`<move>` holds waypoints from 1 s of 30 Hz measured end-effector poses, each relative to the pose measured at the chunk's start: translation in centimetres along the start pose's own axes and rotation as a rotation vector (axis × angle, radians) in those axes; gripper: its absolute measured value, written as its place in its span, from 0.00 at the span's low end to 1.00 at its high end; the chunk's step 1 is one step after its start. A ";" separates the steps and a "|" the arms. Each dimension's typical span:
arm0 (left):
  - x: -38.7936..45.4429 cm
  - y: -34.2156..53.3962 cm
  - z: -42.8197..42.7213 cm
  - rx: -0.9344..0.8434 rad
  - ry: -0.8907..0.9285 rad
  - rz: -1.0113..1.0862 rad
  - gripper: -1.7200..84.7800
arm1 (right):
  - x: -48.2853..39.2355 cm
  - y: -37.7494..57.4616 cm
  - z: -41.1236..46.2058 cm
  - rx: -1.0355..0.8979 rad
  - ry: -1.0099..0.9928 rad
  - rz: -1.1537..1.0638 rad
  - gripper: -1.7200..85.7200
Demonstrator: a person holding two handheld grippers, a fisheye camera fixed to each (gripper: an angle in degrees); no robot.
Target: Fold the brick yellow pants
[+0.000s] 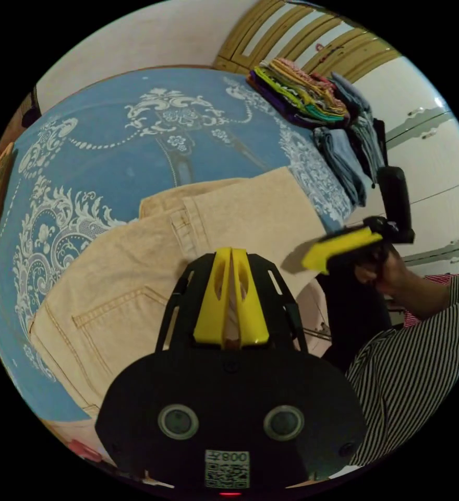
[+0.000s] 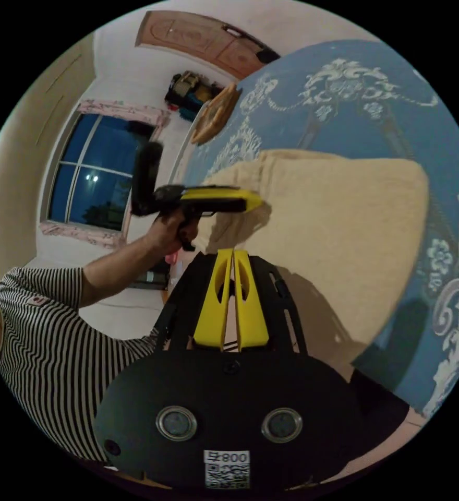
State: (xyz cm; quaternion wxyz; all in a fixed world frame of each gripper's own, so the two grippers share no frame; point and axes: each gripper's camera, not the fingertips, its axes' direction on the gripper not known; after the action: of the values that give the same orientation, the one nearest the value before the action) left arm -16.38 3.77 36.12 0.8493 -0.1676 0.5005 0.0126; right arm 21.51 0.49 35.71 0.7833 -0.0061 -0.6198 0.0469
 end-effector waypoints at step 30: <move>16.0 14.1 0.0 0.011 0.143 0.120 0.09 | 9.2 -2.7 -10.4 0.164 0.125 0.274 0.06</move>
State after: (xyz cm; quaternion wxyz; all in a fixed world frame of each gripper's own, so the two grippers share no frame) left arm -11.12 14.74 18.60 0.8100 -0.1330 0.5690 0.0486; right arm 33.92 -0.91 42.44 0.8044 -0.0294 -0.5574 0.2034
